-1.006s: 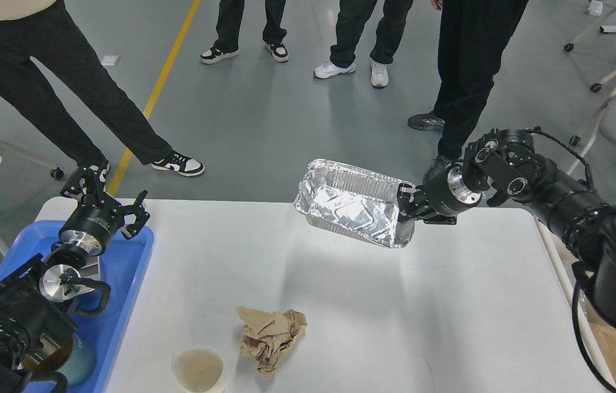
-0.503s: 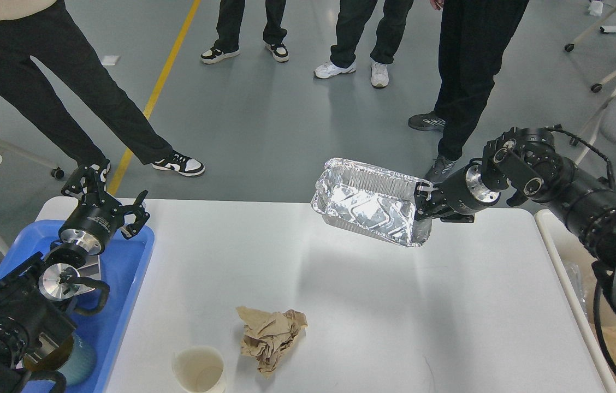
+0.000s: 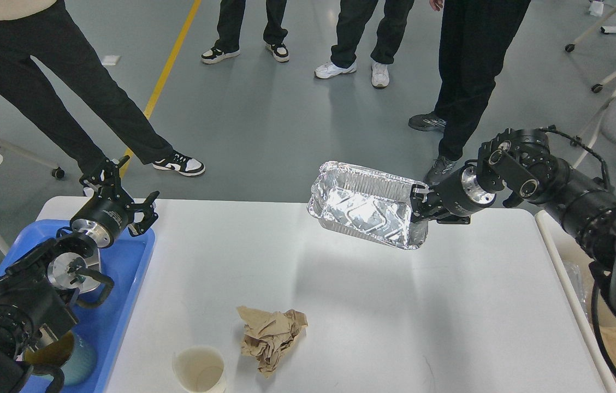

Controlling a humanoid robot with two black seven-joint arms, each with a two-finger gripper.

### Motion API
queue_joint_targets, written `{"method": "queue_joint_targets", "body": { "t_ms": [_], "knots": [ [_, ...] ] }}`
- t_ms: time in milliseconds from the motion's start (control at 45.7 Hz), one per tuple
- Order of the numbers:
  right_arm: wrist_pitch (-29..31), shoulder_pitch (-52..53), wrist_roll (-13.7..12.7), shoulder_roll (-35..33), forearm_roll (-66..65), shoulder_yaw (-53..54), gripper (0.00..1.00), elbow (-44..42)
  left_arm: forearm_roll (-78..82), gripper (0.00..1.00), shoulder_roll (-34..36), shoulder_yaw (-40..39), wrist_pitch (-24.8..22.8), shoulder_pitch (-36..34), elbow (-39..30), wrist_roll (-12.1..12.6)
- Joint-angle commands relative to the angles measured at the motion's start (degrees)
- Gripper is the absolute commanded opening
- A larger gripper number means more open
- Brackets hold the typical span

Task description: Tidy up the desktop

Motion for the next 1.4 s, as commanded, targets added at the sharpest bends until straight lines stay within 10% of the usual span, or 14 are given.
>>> {"method": "queue_joint_targets", "body": {
  "t_ms": [0, 459, 766, 941, 1378],
  "knots": [
    [-0.1, 0.0, 0.0, 0.0, 0.0, 0.0, 0.0, 0.1, 0.0, 0.96, -0.1, 0.0, 0.0, -0.2, 0.0, 0.0],
    [0.0, 0.0, 0.0, 0.3, 0.0, 0.0, 0.0, 0.6, 0.4, 0.96, 8.3, 11.2, -1.9, 0.4, -7.7, 0.2],
    [0.0, 0.0, 0.0, 1.1, 0.0, 0.0, 0.0, 0.6, 0.9, 0.95, 46.9, 29.9, 16.6, 3.5, -68.2, 2.4],
    [0.0, 0.0, -0.1, 1.5, 0.0, 0.0, 0.0, 0.6, 7.7, 0.93, 61.4, 33.3, 22.9, 3.6, -90.0, 4.8],
    [0.0, 0.0, -0.1, 1.5, 0.0, 0.0, 0.0, 0.6, 10.3, 0.92, 78.8, 32.6, 5.8, -4.3, -95.1, 12.0]
  ]
}}
